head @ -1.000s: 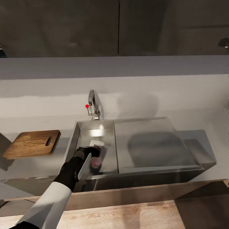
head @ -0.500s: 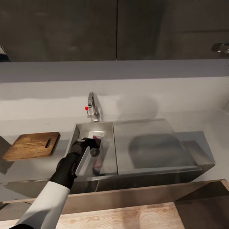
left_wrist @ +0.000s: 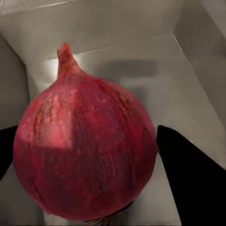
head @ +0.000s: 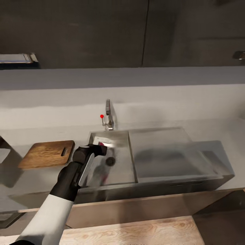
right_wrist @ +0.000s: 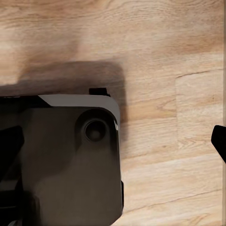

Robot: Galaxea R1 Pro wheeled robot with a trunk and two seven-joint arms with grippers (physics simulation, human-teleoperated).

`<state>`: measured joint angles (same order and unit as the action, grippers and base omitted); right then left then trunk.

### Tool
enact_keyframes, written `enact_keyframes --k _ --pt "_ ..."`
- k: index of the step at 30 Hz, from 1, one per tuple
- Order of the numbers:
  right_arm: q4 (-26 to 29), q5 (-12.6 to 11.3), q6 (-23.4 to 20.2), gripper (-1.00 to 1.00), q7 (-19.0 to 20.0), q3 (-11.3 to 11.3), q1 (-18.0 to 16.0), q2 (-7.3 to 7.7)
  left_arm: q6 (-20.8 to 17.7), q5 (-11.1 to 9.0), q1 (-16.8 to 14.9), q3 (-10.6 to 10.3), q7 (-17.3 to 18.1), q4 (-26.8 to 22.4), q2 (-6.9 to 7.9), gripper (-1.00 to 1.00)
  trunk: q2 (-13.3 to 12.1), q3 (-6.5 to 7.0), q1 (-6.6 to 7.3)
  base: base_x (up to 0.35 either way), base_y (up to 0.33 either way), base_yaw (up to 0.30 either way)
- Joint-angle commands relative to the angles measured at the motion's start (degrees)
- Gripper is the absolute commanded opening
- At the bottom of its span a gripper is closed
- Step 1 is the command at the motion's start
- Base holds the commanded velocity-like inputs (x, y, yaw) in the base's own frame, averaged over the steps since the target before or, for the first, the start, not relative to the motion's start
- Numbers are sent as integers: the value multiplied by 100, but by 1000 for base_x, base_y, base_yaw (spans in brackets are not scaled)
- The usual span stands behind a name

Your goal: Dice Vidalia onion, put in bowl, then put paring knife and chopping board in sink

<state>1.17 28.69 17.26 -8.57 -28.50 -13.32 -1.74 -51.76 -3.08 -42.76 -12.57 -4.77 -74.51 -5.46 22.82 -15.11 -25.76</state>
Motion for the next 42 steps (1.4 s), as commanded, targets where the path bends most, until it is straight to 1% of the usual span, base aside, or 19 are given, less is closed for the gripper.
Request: enact_keyframes --k 1,5,7,9,13,15,20,27,31,42 --pt "-3 62 14 100 -31 -41 -3 -2 -126 -30 -5 -9 -50 -103 17 -100 10 -1 -2 -58 285 0" --pt "-3 60 14 100 -31 -41 -3 -6 -236 -27 -5 -9 -50 -381 103 -100 10 34 -2 -21 296 0" --pt "-3 59 14 100 -31 -41 -3 -8 -246 -27 -5 2 -50 -470 111 -100 10 51 -2 -5 301 0" --pt "-3 58 14 100 -31 -41 -3 -9 -256 -27 -5 57 -50 -541 116 -100 10 68 -2 -2 302 0" --pt "-1 58 14 100 -31 -41 -3 -10 -260 -26 -5 232 -50 -664 116 -100 10 103 -2 42 275 0" --pt "-1 58 14 100 -31 -41 -3 -10 -262 -26 -5 278 -50 -728 116 -100 10 121 -2 91 178 0" --pt "5 58 14 100 -31 -41 -3 -17 -264 -26 -5 328 -50 -829 116 -100 10 164 -2 41 53 0" --pt "6 58 14 100 -33 -41 -3 -15 -264 -26 -3 339 -50 -836 117 -100 10 226 -2 3 4 0" --pt "6 58 14 100 -39 -41 -3 -19 -264 -26 -4 393 -50 -853 116 -100 10 259 -2 0 0 13" --pt "6 58 14 100 -35 -41 -3 -25 -270 -26 -5 404 -50 -863 123 -100 10 335 -2 0 1 168"
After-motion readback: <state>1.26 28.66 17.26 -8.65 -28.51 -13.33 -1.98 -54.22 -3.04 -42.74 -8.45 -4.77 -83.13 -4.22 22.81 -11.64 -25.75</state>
